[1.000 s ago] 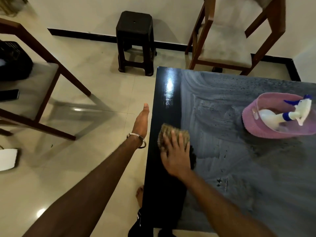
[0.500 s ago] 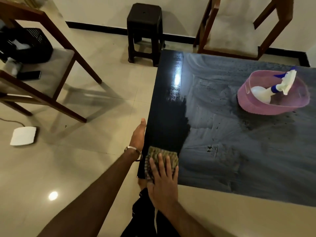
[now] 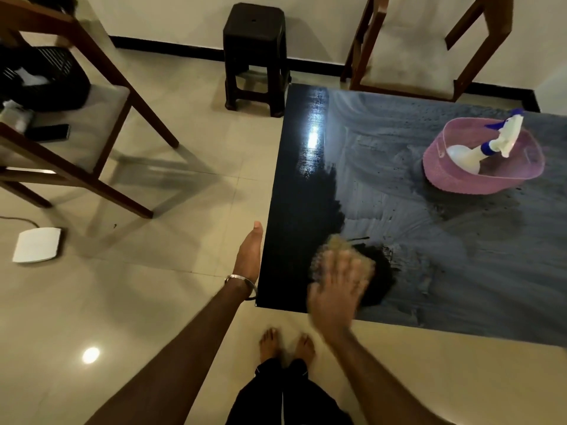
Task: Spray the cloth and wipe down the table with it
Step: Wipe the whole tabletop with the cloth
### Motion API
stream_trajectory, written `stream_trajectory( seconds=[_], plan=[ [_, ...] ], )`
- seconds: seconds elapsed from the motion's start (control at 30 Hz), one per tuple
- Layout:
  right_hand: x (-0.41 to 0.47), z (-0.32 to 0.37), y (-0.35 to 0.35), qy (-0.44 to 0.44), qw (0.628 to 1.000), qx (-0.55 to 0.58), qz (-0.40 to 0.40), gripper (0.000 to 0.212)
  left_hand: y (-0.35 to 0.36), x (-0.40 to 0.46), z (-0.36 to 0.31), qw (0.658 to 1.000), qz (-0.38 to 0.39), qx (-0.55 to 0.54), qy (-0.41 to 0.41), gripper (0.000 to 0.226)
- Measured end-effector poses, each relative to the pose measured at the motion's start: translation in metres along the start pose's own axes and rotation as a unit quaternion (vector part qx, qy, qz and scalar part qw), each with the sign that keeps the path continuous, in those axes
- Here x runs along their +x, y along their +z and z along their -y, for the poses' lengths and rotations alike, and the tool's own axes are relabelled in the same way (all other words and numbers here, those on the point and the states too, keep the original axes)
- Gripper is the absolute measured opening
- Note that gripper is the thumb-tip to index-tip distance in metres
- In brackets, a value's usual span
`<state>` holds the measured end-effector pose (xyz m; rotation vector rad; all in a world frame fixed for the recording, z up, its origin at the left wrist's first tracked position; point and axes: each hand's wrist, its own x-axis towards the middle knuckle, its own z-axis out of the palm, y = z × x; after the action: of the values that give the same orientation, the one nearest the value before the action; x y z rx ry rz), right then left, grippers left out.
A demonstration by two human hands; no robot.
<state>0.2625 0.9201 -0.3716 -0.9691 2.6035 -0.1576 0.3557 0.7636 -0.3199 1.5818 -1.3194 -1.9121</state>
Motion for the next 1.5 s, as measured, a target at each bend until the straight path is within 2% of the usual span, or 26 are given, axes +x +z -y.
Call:
stream_trajectory(
  seconds=[0.1, 0.13, 0.17, 0.27, 0.33, 0.43, 0.53, 0.6, 0.67, 0.77, 0.87, 0.93, 1.0, 1.07, 1.1, 1.2, 1.3, 1.37, 1.43, 1.5],
  plan=[
    [-0.051, 0.068, 0.042, -0.188, 0.979, -0.041, 0.067, 0.064, 0.001, 0.003, 0.001, 1.0, 0.014, -0.017, -0.005, 0.068],
    [-0.063, 0.08, 0.051, -0.223, 0.969, -0.047, 0.097, 0.06, 0.001, 0.003, 0.001, 1.0, 0.013, -0.008, -0.006, 0.065],
    [-0.07, 0.084, 0.055, -0.242, 0.962, -0.053, 0.112, 0.059, 0.0, 0.004, 0.001, 1.0, 0.006, 0.007, 0.0, 0.062],
    [-0.062, 0.05, 0.046, -0.246, 0.966, -0.043, 0.072, 0.069, 0.001, 0.006, -0.004, 0.999, 0.002, 0.029, 0.031, 0.059],
    [-0.048, 0.004, 0.027, -0.188, 0.98, -0.016, 0.062, 0.077, 0.004, 0.006, -0.008, 0.998, 0.011, 0.037, 0.043, 0.057],
    [-0.026, -0.089, -0.003, -0.017, 1.0, 0.005, 0.007, 0.078, 0.011, 0.003, -0.016, 0.998, 0.021, 0.032, 0.047, 0.053],
    [-0.012, -0.178, -0.039, 0.131, 0.991, 0.022, -0.018, 0.077, 0.019, 0.004, -0.017, 0.999, 0.04, 0.011, 0.031, 0.052],
    [-0.003, -0.199, -0.049, 0.203, 0.979, 0.029, -0.017, 0.078, 0.028, 0.004, -0.015, 0.998, 0.056, -0.006, 0.02, 0.051],
    [0.004, -0.181, -0.043, 0.224, 0.974, 0.031, -0.03, 0.078, 0.038, 0.004, -0.009, 0.998, 0.061, -0.016, 0.018, 0.051],
    [0.004, -0.117, -0.022, 0.145, 0.989, 0.001, -0.023, 0.078, 0.053, 0.0, -0.004, 0.997, 0.072, 0.005, 0.015, 0.058],
    [-0.009, -0.039, -0.001, -0.014, 0.999, -0.025, 0.019, 0.075, 0.062, -0.001, 0.002, 0.996, 0.081, 0.033, 0.012, 0.074],
    [-0.017, -0.01, 0.002, -0.13, 0.988, -0.04, 0.069, 0.07, 0.07, -0.004, 0.002, 0.991, 0.072, 0.096, 0.051, 0.064],
    [-0.015, -0.018, -0.008, -0.201, 0.973, -0.05, 0.104, 0.066, 0.076, -0.004, 0.006, 0.961, 0.049, 0.246, 0.113, 0.06],
    [-0.005, -0.061, -0.022, -0.194, 0.974, -0.045, 0.104, 0.068, 0.085, -0.002, 0.009, 0.891, 0.039, 0.413, 0.187, 0.061],
    [0.002, -0.091, -0.028, -0.163, 0.982, -0.036, 0.086, 0.072, 0.09, -0.003, 0.009, 0.858, 0.044, 0.467, 0.208, 0.061],
    [0.027, -0.2, -0.058, -0.017, 0.999, -0.035, 0.025, 0.077, 0.111, -0.006, 0.013, 0.802, 0.055, 0.559, 0.204, 0.062],
    [0.052, -0.3, -0.095, 0.11, 0.993, -0.028, 0.02, 0.076, 0.139, -0.011, 0.021, 0.726, 0.074, 0.649, 0.214, 0.07],
    [0.066, -0.325, -0.106, 0.169, 0.986, 0.004, 0.01, 0.077, 0.156, -0.015, 0.028, 0.696, 0.094, 0.684, 0.198, 0.079],
    [0.076, -0.309, -0.1, 0.2, 0.98, 0.018, -0.007, 0.078, 0.17, -0.018, 0.033, 0.682, 0.094, 0.702, 0.182, 0.088],
    [0.077, -0.266, -0.084, 0.154, 0.988, 0.0, -0.016, 0.078, 0.176, -0.019, 0.035, 0.689, 0.086, 0.699, 0.17, 0.092]
  ],
)
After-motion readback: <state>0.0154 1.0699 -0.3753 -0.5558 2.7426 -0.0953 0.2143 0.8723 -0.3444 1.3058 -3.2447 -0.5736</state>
